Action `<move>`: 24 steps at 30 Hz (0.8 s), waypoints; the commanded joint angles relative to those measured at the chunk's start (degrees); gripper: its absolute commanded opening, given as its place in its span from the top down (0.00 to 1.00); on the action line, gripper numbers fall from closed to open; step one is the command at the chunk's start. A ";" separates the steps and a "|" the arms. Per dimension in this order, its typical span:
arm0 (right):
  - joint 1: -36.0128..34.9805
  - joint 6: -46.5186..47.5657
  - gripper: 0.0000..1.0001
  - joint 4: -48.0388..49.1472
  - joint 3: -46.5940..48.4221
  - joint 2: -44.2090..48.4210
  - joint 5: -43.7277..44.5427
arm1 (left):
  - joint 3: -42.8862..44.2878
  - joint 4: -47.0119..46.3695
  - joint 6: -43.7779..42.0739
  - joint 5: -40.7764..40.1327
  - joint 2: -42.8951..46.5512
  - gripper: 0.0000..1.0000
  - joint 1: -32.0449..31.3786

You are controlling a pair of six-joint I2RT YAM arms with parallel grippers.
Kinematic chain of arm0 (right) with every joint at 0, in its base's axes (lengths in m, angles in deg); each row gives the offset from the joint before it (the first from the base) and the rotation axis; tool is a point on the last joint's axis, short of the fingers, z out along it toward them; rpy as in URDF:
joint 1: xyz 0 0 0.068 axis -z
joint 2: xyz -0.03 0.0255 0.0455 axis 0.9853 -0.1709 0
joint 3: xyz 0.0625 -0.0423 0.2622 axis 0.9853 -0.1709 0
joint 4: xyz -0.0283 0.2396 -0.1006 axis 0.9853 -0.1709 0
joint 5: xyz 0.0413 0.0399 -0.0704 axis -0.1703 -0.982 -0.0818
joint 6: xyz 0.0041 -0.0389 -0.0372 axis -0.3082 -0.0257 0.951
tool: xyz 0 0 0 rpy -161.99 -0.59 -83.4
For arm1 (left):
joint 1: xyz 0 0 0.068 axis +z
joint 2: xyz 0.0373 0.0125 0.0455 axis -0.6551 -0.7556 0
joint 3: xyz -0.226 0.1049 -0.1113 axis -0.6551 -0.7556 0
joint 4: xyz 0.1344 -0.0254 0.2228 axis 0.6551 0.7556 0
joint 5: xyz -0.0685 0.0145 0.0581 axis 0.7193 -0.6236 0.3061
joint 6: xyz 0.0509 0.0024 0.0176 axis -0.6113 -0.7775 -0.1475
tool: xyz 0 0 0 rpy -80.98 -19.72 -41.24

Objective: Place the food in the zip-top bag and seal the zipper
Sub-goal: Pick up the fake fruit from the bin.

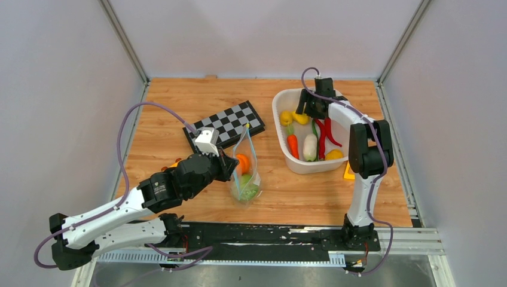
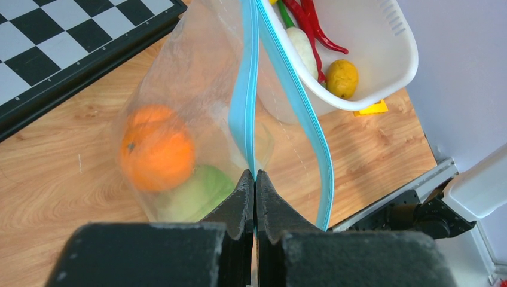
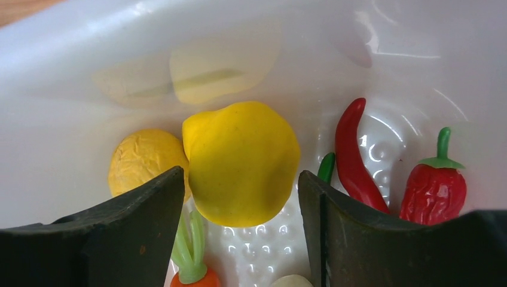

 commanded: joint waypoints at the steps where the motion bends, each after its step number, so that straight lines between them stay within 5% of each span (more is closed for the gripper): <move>1: 0.20 1.31 0.33 1.28 0.28 -0.68 -2.41 | 0.40 -2.32 -0.93 0.45 -0.40 1.00 -0.01; 14: 0.45 1.08 0.66 2.91 -5.87 7.12 -1.73 | 0.07 -2.27 -0.23 0.99 -0.10 1.00 0.04; 24: 0.64 0.71 0.67 5.77 -16.82 21.45 0.74 | -0.35 -2.59 0.02 1.75 -0.21 1.00 0.03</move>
